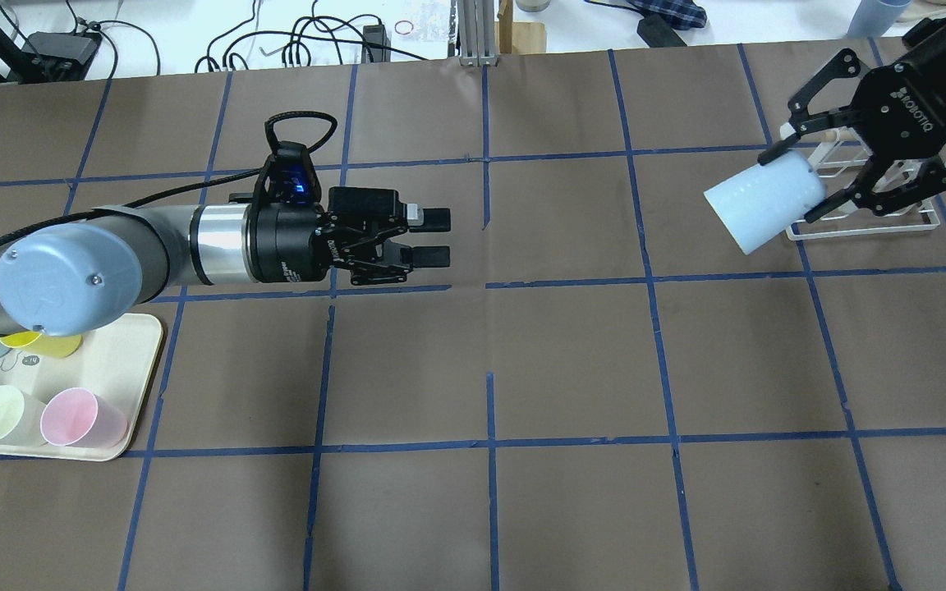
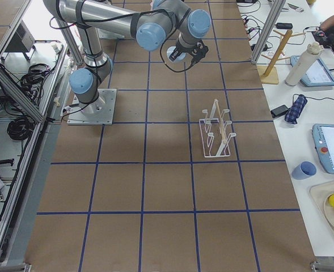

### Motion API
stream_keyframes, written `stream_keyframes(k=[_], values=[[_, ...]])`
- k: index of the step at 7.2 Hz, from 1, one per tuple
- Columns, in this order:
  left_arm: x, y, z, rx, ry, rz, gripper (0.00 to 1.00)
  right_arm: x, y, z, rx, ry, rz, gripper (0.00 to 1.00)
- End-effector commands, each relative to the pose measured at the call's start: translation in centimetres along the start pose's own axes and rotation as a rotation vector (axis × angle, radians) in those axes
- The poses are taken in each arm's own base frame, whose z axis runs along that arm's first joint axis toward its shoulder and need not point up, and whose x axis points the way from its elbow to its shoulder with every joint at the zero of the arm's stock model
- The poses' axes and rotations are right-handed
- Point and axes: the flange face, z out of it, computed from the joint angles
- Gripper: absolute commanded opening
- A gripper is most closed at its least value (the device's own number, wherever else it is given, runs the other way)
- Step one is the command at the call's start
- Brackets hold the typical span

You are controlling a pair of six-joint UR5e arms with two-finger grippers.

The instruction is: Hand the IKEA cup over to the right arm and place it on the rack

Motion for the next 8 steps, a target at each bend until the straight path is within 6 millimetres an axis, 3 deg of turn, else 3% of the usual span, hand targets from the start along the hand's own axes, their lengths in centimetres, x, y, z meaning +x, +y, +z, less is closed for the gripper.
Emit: stream_keyframes(k=[1,2,3,4,5,6,7,8], values=[[1.8,-3.0,-1.8,-0.031,-0.199,-0.054,0.8,1.5,-1.7,-1.0,0.142,0.191,-0.114,0.31],[1.5,-4.3,-1.8,-0.016,-0.367,-0.074,0.93,1.7,-3.3,-1.7,0.247,0.248,-0.166,0.27],[1.5,-4.6,-0.5,-0.02,-0.51,-0.059,1.0,2.3,-4.1,-1.7,0.303,0.312,-0.2,0.2],[0.6,-4.6,-0.5,-0.05,-0.711,-0.015,1.0,3.2,-4.6,-2.1,0.339,0.421,-0.242,0.1],[1.7,-4.7,-1.0,-0.065,-0.852,0.023,1.0,3.2,-5.9,-2.5,0.393,0.454,-0.285,0.07],[4.3,-5.2,-1.3,-0.082,-1.03,0.082,1.0,3.4,-7.9,-2.0,0.414,0.48,-0.311,0.07],[7.5,-5.2,0.1,-0.103,-1.211,0.13,1.0,3.6,-9.7,-1.0,0.406,0.493,-0.331,0.06],[11.5,-4.9,1.7,-0.043,-1.284,0.15,1.0,3.7,-10.8,-0.5,0.411,0.492,-0.335,0.02]])
